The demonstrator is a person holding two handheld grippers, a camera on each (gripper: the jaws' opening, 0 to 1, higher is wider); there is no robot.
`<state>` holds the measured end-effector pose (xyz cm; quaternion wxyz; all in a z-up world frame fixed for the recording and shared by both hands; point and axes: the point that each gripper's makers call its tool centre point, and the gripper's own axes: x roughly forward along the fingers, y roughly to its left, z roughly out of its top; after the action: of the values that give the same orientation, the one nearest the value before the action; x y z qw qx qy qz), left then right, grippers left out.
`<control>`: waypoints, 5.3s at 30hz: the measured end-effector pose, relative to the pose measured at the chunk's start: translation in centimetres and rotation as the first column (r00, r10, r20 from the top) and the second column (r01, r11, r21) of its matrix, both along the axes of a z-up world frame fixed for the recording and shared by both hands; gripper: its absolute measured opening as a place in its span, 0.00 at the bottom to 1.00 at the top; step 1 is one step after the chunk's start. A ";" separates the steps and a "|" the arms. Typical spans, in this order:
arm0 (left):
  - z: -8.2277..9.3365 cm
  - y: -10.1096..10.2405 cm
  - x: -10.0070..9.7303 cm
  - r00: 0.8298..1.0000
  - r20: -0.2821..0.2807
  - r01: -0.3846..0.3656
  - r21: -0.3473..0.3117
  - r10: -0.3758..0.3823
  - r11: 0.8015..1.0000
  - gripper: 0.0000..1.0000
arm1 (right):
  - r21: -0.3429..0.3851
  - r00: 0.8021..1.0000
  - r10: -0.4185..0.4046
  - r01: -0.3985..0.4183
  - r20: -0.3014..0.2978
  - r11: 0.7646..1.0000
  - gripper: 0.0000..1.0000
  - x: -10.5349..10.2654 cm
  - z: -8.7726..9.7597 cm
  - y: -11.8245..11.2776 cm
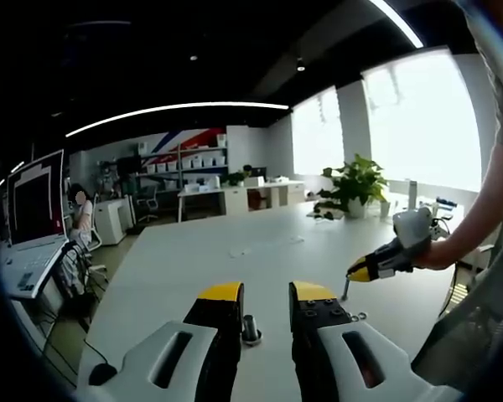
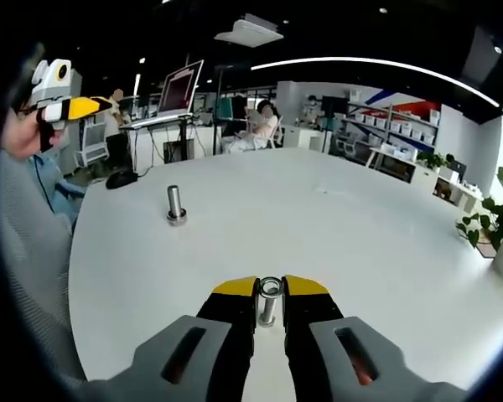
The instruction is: Place the washer onto the threaded stud by aligning its center hole with the stud, sliding it down to the base, and recovering from edge contact or off-axis alignment until the washer reaches the visible bottom stop.
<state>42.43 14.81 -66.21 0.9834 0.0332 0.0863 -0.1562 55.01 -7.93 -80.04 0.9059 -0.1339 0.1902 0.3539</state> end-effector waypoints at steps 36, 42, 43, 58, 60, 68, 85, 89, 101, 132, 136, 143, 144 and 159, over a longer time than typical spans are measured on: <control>0.1 0.2 0.0 1.000 0.003 -0.006 -0.006 0.006 1.000 0.20 | 0.015 0.999 -0.026 0.027 -0.040 1.000 0.17 -0.9 -0.9 -0.5; 0.1 0.3 0.1 1.000 0.003 -0.010 -0.008 0.010 1.000 0.20 | 0.024 0.998 -0.030 0.032 -0.053 0.999 0.19 -2.3 -1.1 -0.9; 0.1 0.4 0.1 1.000 0.003 -0.010 -0.009 0.010 1.000 0.20 | 0.024 0.998 -0.029 0.031 -0.055 0.999 0.19 -2.5 -1.2 -1.0; 0.0 0.1 0.0 1.000 0.000 -0.004 -0.005 0.004 1.000 0.20 | 0.011 0.994 -0.002 0.003 -0.113 1.000 0.21 -5.4 -3.4 -1.3; 0.1 0.2 0.0 1.000 0.003 -0.007 -0.005 0.007 1.000 0.20 | 0.002 0.993 0.017 -0.017 -0.118 1.000 0.22 -5.8 -3.6 -1.1; 0.0 0.3 0.1 1.000 -0.001 -0.007 -0.014 0.007 1.000 0.20 | -0.021 0.988 0.046 -0.050 -0.148 0.999 0.22 -6.9 -4.9 -0.9; 0.3 0.6 0.1 1.000 0.007 -0.020 -0.018 0.020 1.000 0.20 | -0.032 0.984 0.054 -0.060 -0.171 0.998 0.22 -7.7 -6.6 -0.6; 0.3 0.6 0.1 1.000 0.008 -0.023 -0.018 0.023 1.000 0.20 | -0.028 0.982 0.054 -0.060 -0.181 0.998 0.22 -7.8 -6.9 -0.4; 0.3 0.8 0.1 1.000 0.008 -0.028 -0.023 0.028 0.999 0.20 | -0.005 0.987 0.063 -0.065 -0.150 0.998 0.22 -7.0 -6.8 0.2; 0.1 0.5 0.0 1.000 -0.003 -0.018 0.005 0.018 1.000 0.18 | -0.010 0.983 0.068 -0.071 -0.173 0.997 0.14 -7.3 -6.8 0.3; 0.1 0.5 0.0 1.000 -0.002 -0.018 0.004 0.018 1.000 0.18 | -0.012 0.983 0.062 -0.065 -0.173 0.998 0.14 -7.5 -6.8 0.0; 0.0 0.4 0.0 1.000 -0.005 -0.013 0.007 0.013 1.000 0.18 | -0.018 0.985 0.052 -0.056 -0.166 0.998 0.14 -7.2 -6.4 -0.2; 0.0 0.4 0.0 1.000 -0.005 -0.014 0.006 0.014 1.000 0.18 | -0.020 0.986 0.052 -0.056 -0.161 0.998 0.14 -7.2 -6.2 -0.2; 0.0 0.4 0.1 1.000 -0.004 -0.014 0.009 0.014 1.000 0.18 | -0.009 0.996 0.038 -0.039 -0.076 0.999 0.14 -5.1 -2.7 -0.6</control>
<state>42.51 15.25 -66.24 0.9841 0.0365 0.0891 -0.1489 49.94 -8.53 -82.75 0.8904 -0.1287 0.2236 0.3750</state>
